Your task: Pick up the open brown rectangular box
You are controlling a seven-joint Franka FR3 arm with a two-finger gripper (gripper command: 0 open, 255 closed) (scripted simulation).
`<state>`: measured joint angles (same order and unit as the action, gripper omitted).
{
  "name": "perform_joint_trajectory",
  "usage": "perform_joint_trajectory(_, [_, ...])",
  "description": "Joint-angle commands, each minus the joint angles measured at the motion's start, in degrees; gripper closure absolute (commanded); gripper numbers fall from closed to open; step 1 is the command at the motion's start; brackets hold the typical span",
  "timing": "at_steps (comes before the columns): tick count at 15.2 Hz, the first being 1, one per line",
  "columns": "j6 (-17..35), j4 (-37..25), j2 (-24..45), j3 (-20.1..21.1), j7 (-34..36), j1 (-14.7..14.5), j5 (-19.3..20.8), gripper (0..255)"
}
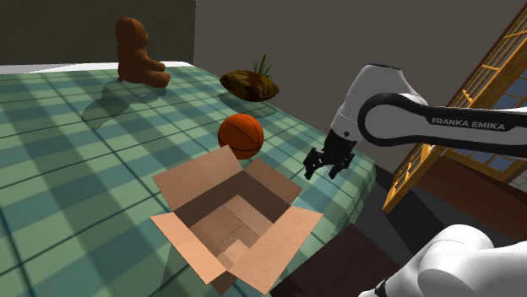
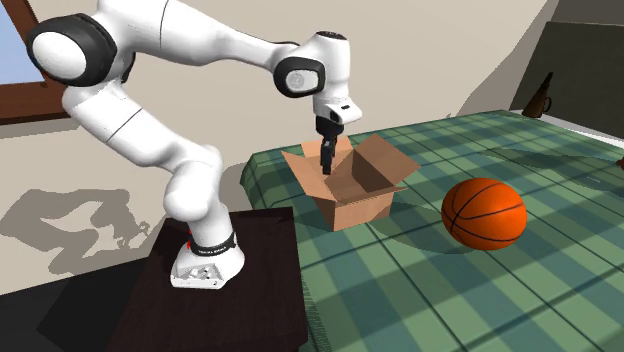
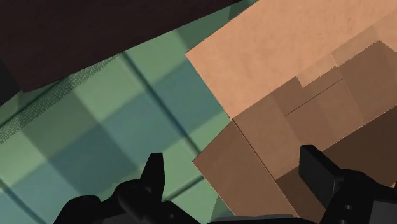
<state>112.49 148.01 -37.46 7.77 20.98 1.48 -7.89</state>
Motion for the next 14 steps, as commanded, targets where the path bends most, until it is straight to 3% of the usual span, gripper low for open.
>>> perform_joint_trajectory(1, [4.1, 1.8, 2.4, 1.2, 2.1, 0.3, -0.5, 0])
perform_joint_trajectory(9, [21.4, 4.9, 17.6, 6.7, 11.7, 1.9, -1.1, 0])
perform_joint_trajectory(14, [26.2, 6.2, 21.2, 7.3, 12.4, 2.1, -0.8, 0])
